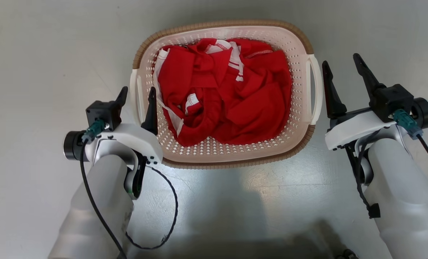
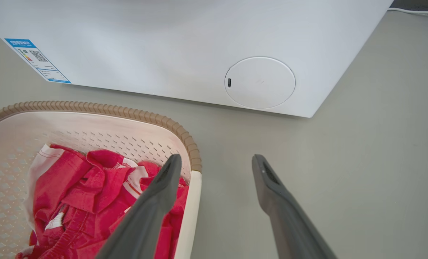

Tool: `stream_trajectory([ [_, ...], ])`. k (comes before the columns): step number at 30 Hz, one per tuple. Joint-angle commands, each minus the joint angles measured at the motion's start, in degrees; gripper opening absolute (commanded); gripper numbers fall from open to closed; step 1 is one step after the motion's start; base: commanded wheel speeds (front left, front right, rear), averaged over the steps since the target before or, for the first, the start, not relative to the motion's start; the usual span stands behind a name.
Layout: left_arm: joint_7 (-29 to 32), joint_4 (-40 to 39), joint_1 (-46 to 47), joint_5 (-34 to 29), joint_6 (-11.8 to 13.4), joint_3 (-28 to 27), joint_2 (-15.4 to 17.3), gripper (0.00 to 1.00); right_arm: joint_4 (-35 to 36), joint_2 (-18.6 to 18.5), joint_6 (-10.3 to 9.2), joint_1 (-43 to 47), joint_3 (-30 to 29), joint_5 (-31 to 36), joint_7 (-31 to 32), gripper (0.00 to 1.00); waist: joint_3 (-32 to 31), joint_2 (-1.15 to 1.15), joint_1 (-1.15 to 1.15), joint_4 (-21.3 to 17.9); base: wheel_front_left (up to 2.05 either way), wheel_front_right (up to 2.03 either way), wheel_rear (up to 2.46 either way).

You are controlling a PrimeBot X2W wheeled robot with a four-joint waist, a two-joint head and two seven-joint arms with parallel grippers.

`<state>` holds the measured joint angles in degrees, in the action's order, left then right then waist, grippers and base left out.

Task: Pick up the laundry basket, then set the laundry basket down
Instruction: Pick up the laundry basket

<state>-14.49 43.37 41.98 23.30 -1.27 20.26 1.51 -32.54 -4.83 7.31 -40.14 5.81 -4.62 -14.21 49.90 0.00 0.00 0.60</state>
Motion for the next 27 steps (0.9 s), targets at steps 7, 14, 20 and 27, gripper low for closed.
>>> stream_trajectory([
  [7,-0.5,4.5,3.0,0.8,1.3,-1.6,1.4,1.0,0.6,1.1,0.18,0.7,2.4,-0.8,-0.8,1.0,1.6,0.0,0.0,-0.8,0.0,0.0,0.0],
  [14,-0.5,7.8,4.5,1.4,1.4,-1.5,1.4,1.0,-1.3,1.4,0.18,0.3,3.7,-1.1,-0.8,1.0,2.7,0.0,0.0,-0.7,0.0,0.0,0.0],
  [20,-0.5,10.2,5.5,2.9,1.1,-0.2,1.4,1.0,-5.2,1.5,0.18,-0.7,3.8,-1.3,-0.8,1.0,3.7,0.0,0.0,-0.5,0.0,0.0,0.0],
  [27,-0.5,12.2,7.1,4.4,1.6,1.9,1.4,1.0,-9.7,1.7,0.18,-2.6,5.1,-2.0,-0.8,1.0,5.0,0.0,0.0,-0.1,0.0,0.0,0.0],
])
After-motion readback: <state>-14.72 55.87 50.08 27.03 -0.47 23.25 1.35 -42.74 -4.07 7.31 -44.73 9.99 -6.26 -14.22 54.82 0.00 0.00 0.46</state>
